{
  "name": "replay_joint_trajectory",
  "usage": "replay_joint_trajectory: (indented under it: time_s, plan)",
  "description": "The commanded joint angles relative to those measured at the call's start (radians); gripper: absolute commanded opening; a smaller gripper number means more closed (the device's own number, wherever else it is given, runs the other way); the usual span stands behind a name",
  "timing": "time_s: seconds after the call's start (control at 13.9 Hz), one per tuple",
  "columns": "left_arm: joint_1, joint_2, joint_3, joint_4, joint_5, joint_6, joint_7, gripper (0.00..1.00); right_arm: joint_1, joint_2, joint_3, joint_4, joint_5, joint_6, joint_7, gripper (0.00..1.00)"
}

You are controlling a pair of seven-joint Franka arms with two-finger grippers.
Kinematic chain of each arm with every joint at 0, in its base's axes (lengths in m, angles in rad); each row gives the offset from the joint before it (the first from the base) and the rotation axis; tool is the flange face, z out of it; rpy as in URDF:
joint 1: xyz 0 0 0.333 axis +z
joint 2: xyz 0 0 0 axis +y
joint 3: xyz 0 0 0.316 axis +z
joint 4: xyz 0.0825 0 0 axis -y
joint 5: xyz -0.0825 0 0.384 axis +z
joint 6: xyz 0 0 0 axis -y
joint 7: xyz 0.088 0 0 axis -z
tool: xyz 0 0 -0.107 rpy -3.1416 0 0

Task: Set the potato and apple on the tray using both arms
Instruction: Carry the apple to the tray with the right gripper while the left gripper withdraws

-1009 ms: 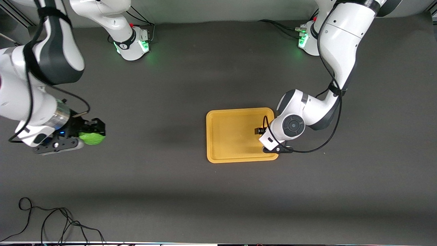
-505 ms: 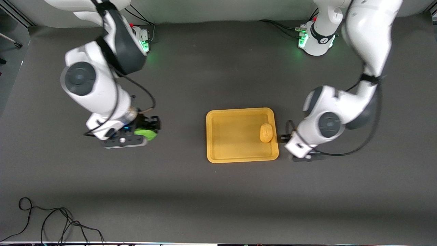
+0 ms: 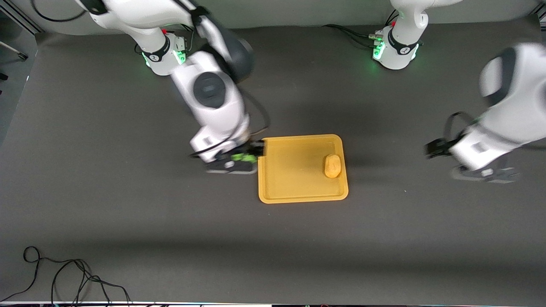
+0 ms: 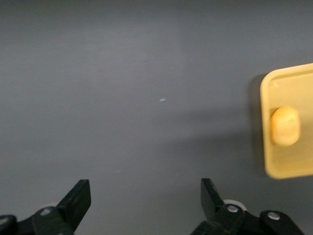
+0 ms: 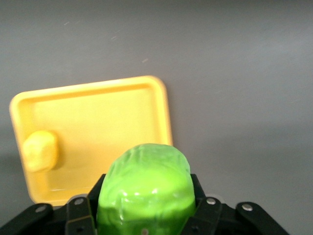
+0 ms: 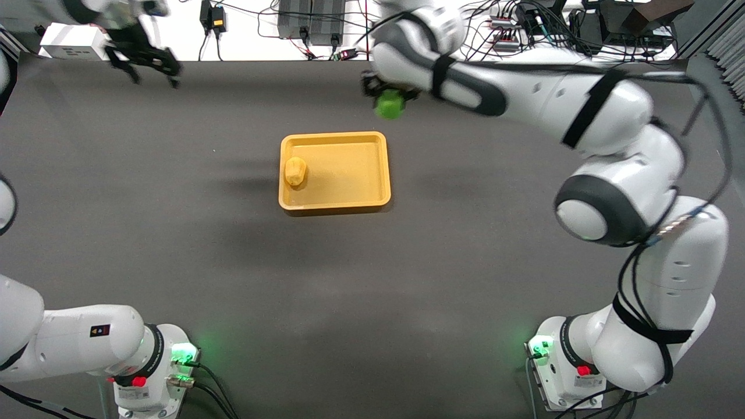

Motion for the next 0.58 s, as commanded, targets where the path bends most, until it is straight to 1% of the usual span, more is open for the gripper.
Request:
replay_joint_trajectory:
  time_s: [0.0, 0.14, 0.29, 0.5]
  plan:
    - [0.038, -0.043, -0.009, -0.046, -0.003, -0.005, 0.074, 1.0, 0.091, 0.135, -0.01, 0.169, -0.025, -0.018, 0.111, 0.39]
    - [0.051, -0.046, -0.011, -0.047, -0.003, -0.008, 0.086, 1.0, 0.116, 0.185, -0.01, 0.173, -0.025, 0.011, 0.124, 0.39]
    - [0.068, -0.055, -0.008, -0.059, -0.003, -0.033, 0.145, 1.0, 0.129, 0.248, -0.011, 0.171, -0.027, 0.072, 0.124, 0.39]
    - [0.071, -0.06, -0.008, -0.055, -0.005, -0.05, 0.148, 1.0, 0.151, 0.342, -0.011, 0.171, -0.048, 0.186, 0.148, 0.39]
